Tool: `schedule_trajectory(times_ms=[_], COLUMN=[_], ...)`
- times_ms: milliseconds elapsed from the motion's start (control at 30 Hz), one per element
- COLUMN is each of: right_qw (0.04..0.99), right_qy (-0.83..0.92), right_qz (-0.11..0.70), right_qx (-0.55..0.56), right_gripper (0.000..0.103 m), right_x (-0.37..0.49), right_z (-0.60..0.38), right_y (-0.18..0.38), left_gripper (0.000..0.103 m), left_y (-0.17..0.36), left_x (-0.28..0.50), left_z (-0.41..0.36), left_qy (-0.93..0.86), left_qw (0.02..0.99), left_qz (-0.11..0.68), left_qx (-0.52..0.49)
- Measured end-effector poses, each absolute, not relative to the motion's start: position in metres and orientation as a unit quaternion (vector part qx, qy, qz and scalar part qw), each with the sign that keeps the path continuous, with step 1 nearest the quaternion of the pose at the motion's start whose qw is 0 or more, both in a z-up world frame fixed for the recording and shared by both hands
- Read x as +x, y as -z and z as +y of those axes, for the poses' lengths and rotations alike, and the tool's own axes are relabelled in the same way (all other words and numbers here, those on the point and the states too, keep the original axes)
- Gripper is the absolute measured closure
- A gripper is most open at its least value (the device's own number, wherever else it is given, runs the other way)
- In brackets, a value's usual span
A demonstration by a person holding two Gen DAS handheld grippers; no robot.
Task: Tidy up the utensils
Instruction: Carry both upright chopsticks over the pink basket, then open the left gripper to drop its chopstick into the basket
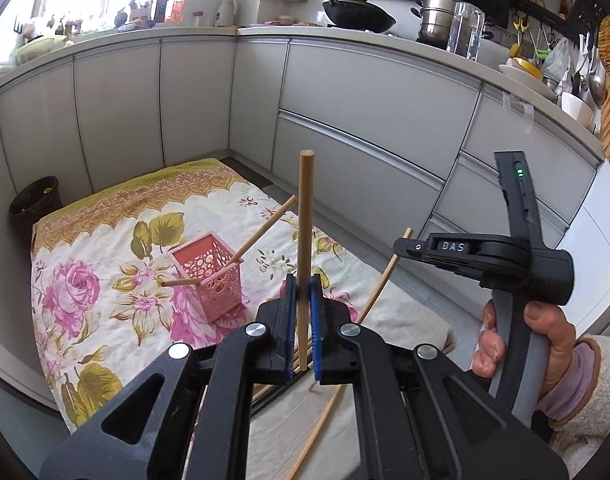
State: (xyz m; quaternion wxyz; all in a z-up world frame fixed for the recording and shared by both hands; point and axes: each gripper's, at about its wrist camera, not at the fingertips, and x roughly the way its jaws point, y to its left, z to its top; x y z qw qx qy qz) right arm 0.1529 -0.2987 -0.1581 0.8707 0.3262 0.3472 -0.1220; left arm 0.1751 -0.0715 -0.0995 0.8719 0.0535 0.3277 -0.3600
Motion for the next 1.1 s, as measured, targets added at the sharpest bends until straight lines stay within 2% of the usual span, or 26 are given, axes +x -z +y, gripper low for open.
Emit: schedule_trajectory(times_ms=[233, 667, 867, 1100], right_qw=[0.914, 0.944, 0.946, 0.944], right_qy=[0.092, 0.044, 0.033, 0.026], right_qz=[0.306, 0.218, 0.203, 0.222], right_qx=[0.25, 0.245, 0.249, 0.242], right_gripper=[0.095, 0.095, 0.095, 0.095], right_x=[0.123, 0.124, 0.156, 0.2], right_z=[-0.277, -0.29, -0.288, -0.276], right_y=[0.089, -0.053, -0.066, -0.039], left_gripper=[0.097, 0.097, 0.097, 0.097], left_y=[0.064, -0.023, -0.015, 0.03], left_x=[0.161, 0.185, 0.236, 0.293], left_z=[-0.078, -0.077, -0.08, -0.081], left_qy=[0.343, 0.283, 0.248, 0.222], left_qw=[0.886, 0.925, 0.932, 0.929], left_qz=[0.306, 0.251, 0.261, 0.295], left_qx=[0.058, 0.045, 0.033, 0.027])
